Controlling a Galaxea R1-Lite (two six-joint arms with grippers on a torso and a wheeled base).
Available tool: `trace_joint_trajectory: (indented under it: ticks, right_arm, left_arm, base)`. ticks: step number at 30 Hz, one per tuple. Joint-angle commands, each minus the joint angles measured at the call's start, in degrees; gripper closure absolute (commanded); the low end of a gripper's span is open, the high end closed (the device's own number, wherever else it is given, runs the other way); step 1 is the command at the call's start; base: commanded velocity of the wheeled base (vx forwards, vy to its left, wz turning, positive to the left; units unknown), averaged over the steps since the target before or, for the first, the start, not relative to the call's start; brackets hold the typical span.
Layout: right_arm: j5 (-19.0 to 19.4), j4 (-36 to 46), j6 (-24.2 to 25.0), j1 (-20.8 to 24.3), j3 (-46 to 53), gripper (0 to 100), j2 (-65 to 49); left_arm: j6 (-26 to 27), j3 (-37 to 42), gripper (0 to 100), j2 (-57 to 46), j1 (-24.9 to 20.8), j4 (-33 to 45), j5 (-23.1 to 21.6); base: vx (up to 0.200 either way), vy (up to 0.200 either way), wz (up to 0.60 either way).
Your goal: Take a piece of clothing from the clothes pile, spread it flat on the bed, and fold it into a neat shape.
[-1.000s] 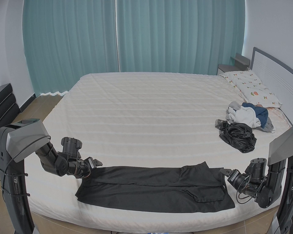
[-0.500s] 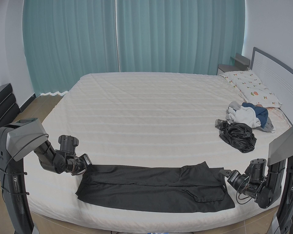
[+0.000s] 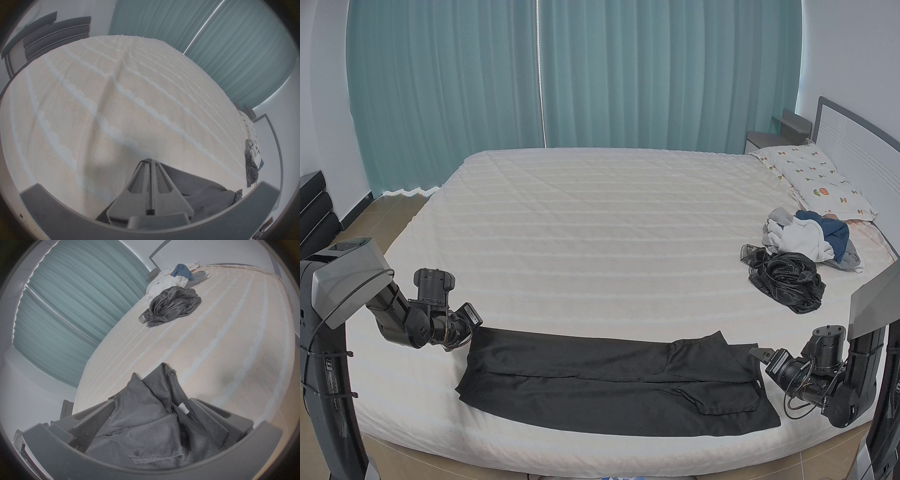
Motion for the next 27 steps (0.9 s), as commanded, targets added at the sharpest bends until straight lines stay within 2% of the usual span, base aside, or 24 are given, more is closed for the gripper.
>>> trace_joint_trajectory:
  ticks: [1,4,5,14,15,18,22,27]
  right_arm:
    - [-0.01,-0.25,0.03,0.01,0.02,0,0.02]
    - [0.08,-0.25,0.12,0.01,0.02,0,0.02]
    - [-0.01,-0.25,0.29,0.10,0.02,0,0.02]
    - [-0.01,-0.25,0.73,0.10,0.02,0,0.02]
    - [-0.01,-0.25,0.73,0.10,0.11,0,-0.16]
    - [-0.01,-0.25,0.73,0.01,0.11,0,-0.24]
    - [-0.01,-0.25,1.17,0.19,0.11,0,-0.60]
    - [-0.01,-0.25,2.14,1.07,0.20,0,-1.04]
  left_arm:
    - [-0.03,-0.77,100,0.98,0.33,0.02,-0.01]
    - [-0.03,-1.39,100,1.16,0.33,0.37,-0.01]
    - [-0.03,-1.74,0,1.51,0.33,0.37,-0.01]
    - [-1.08,-1.65,0,1.51,0.68,0.45,-0.01]
    - [-4.78,0.19,0,-2.44,1.20,0.81,0.08]
    - [-7.24,3.45,0,-6.84,0.94,1.33,-0.10]
    - [-8.29,8.63,0,-13.69,-1.78,2.12,-0.10]
    - [-11.63,9.42,0,-18.88,-6.09,5.20,0.16]
  base:
    - [0.000,0.000,0.00]
    - [0.000,0.000,0.00]
    - [0.000,0.000,0.00]
    - [0.000,0.000,0.00]
    - [0.000,0.000,0.00]
    - [0.000,0.000,0.00]
    - [0.000,0.000,0.00]
    - [0.000,0.000,0.00]
